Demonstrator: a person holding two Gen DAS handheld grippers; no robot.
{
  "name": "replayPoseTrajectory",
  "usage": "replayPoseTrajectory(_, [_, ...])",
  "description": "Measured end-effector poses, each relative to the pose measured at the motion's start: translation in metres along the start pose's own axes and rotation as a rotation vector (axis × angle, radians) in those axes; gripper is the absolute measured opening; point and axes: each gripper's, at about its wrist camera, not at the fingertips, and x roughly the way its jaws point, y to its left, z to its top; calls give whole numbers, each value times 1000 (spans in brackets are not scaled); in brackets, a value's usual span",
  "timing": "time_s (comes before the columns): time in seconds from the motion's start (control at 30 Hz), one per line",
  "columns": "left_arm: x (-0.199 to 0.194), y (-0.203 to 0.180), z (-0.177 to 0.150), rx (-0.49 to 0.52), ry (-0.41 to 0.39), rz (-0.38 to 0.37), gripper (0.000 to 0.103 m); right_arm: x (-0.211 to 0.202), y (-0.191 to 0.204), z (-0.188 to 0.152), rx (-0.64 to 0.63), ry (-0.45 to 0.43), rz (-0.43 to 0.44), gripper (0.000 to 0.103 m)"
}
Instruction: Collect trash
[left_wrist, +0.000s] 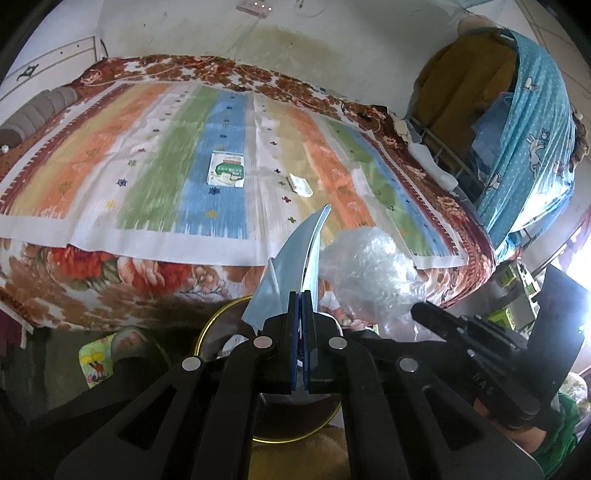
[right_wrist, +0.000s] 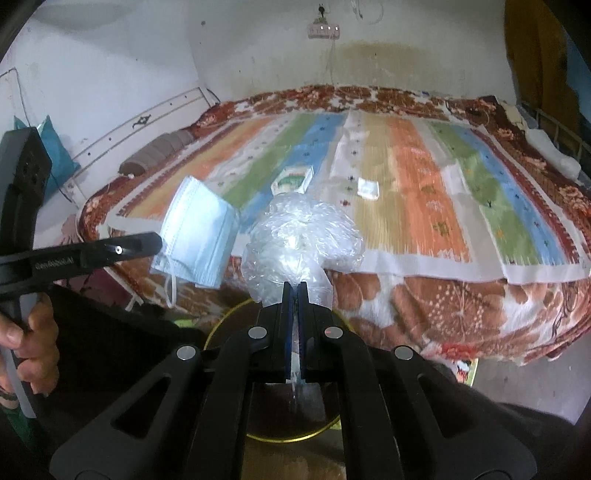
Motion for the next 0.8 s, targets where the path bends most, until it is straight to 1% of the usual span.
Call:
replayPoseTrajectory(0.1, [3,-1,-2,1,7,8,1,3,3,-6,-12,20,-6,2])
replayPoseTrajectory(0.2, [10,-3,-5,7,30,28,1,10,5,-14,-16,68,-18,2])
replayPoseTrajectory(0.47, [40,3,-20,-43,155,65,1,35,10,-27,-34,188,-38,2])
replayPoseTrajectory(0.8, [74,15,-27,-120,271,113,1,73,7,-40,-9,347,-38,2])
